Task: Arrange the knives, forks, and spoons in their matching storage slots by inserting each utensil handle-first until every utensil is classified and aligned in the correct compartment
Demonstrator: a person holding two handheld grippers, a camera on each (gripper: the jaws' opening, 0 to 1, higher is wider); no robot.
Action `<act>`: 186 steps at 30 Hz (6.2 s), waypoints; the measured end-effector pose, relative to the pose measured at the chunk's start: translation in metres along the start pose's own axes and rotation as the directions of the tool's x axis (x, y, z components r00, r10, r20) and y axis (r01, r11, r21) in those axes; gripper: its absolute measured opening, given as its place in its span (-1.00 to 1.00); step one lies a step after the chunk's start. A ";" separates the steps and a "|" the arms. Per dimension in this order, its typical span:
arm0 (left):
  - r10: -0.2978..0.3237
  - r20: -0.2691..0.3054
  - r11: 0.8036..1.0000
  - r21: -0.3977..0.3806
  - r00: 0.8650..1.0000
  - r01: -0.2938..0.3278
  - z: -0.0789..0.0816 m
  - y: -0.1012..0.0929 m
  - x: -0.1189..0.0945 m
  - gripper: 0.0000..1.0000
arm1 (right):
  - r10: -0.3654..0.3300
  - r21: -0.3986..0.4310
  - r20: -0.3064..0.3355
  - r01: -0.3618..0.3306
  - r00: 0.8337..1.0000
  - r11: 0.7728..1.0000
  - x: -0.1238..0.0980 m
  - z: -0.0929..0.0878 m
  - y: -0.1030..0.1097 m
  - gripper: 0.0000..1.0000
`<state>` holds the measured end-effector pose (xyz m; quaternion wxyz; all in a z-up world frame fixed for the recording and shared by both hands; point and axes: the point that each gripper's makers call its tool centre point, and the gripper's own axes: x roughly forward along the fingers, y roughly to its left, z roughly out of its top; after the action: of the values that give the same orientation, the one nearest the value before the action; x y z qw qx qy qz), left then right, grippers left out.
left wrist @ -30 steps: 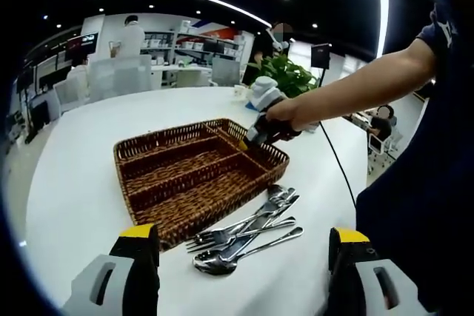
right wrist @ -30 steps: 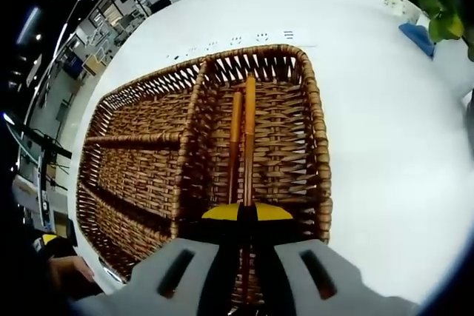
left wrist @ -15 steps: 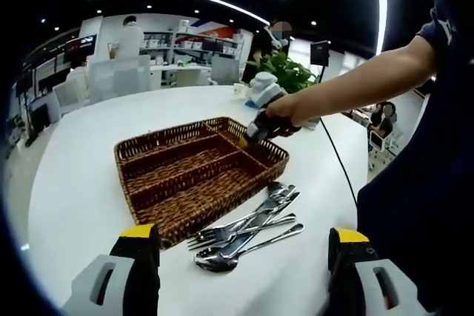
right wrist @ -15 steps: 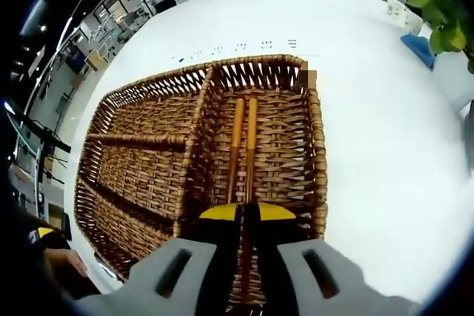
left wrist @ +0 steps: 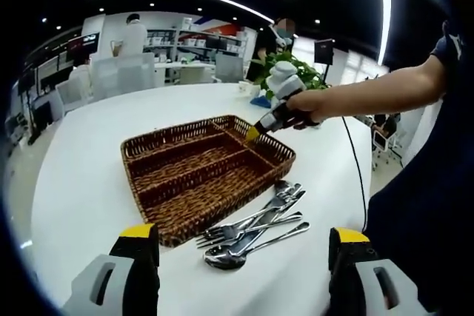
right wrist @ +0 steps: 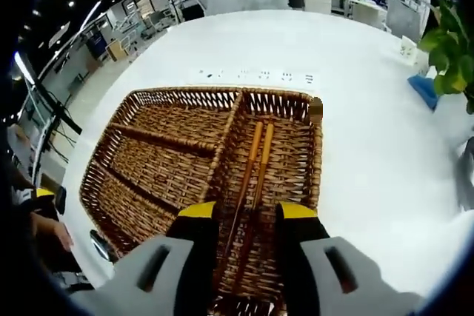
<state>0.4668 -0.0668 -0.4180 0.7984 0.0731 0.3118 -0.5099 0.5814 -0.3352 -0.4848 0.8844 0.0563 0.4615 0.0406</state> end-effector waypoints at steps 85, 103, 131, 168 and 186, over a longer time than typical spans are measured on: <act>0.088 -0.018 0.996 -0.032 0.996 -0.089 -0.018 -0.011 -0.011 0.93 | 0.312 -0.746 -0.043 -0.238 0.949 0.622 -0.041 -0.140 0.113 -0.58; 0.084 -0.028 0.996 -0.024 0.996 -0.085 -0.023 -0.012 -0.011 0.90 | 0.284 -0.801 -0.073 -0.226 0.956 0.555 -0.028 -0.149 0.124 -0.66; 0.064 -0.040 0.998 0.005 0.997 -0.064 -0.023 -0.017 -0.009 0.82 | 0.283 -0.677 -0.102 -0.275 0.954 0.683 -0.035 -0.152 0.117 -0.89; 0.065 0.005 0.998 0.006 0.998 -0.065 -0.009 -0.003 -0.011 0.99 | 0.315 -0.628 0.068 -0.205 0.947 0.751 -0.088 -0.099 0.098 -1.00; 0.066 0.027 0.998 0.000 0.997 -0.066 -0.006 -0.002 -0.011 0.99 | 0.355 -0.672 0.050 -0.231 0.934 0.703 -0.093 -0.062 0.094 -1.00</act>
<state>0.4590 -0.0563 -0.4160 0.8189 0.0767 0.2983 -0.4842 0.4756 -0.2496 -0.4312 0.8665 -0.1811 0.3226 0.3352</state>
